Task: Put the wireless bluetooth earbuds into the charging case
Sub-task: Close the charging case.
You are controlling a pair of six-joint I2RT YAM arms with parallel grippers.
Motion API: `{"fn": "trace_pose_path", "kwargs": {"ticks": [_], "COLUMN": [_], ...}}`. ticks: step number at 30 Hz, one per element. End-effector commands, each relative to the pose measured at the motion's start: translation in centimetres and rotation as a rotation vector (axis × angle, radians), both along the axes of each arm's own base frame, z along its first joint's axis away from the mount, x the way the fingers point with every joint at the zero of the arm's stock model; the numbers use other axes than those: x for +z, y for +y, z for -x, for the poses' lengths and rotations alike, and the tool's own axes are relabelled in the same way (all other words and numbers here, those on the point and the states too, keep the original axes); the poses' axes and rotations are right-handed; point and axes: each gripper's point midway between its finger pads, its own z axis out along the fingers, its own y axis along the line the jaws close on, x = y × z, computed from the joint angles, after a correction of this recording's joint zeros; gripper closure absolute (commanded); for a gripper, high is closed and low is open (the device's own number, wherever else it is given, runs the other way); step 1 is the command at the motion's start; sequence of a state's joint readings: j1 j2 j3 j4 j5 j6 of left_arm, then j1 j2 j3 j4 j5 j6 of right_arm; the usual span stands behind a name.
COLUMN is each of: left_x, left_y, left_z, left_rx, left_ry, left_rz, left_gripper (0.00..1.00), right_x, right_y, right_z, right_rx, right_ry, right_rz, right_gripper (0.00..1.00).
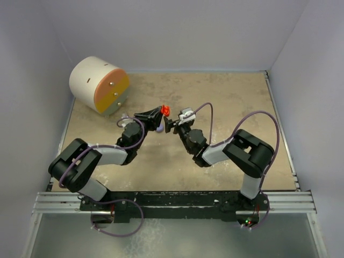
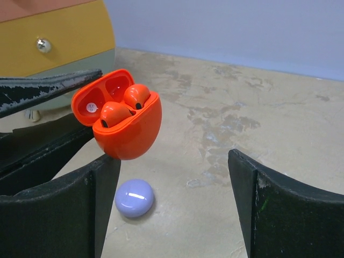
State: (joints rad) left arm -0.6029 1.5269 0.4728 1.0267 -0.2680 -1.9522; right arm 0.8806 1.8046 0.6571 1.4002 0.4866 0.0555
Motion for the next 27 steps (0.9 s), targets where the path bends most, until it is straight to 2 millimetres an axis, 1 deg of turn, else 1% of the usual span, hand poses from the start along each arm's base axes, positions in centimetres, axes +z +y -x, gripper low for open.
{"fn": "trace_pose_path", "kwargs": {"ticks": [1,5,7,11,22,24,27], "left_x": [0.6,0.1,-0.2,-0.9,-2.9,-3.0,-3.2], "left_y": [0.0,-0.3,-0.4,-0.6,-1.0,-1.1,-1.4], "left_z": [0.3,0.4,0.5,0.8,1.0,0.9,0.8], "left_rx": [0.002,-0.010,-0.011,-0.015,-0.022,-0.025,-0.034], "left_ry": [-0.019,-0.010,-0.002,0.015,0.051,0.048,0.038], "left_rz": [0.027,0.024,0.018,0.000,-0.038,-0.057,-0.120], "left_gripper": [1.00,1.00,1.00,1.00,1.00,1.00,1.00], "right_x": [2.3,2.1,2.4,3.3,3.5,3.2,1.9], "right_y": [0.2,-0.5,-1.8,-3.0,-4.3,-4.9,-6.3], "right_z": [-0.4,-0.8,-0.9,-0.3,0.3,0.5,0.4], "right_rx": [-0.014,-0.058,-0.114,-0.140,-0.163,-0.180,-0.261], "right_ry": [-0.082,-0.084,-0.105,-0.142,-0.160,-0.132,-0.005], "right_rz": [-0.054,-0.053,-0.054,-0.080,-0.095,-0.107,-0.146], "right_gripper": [0.17,0.17,0.16,0.16,0.14,0.13,0.09]}}
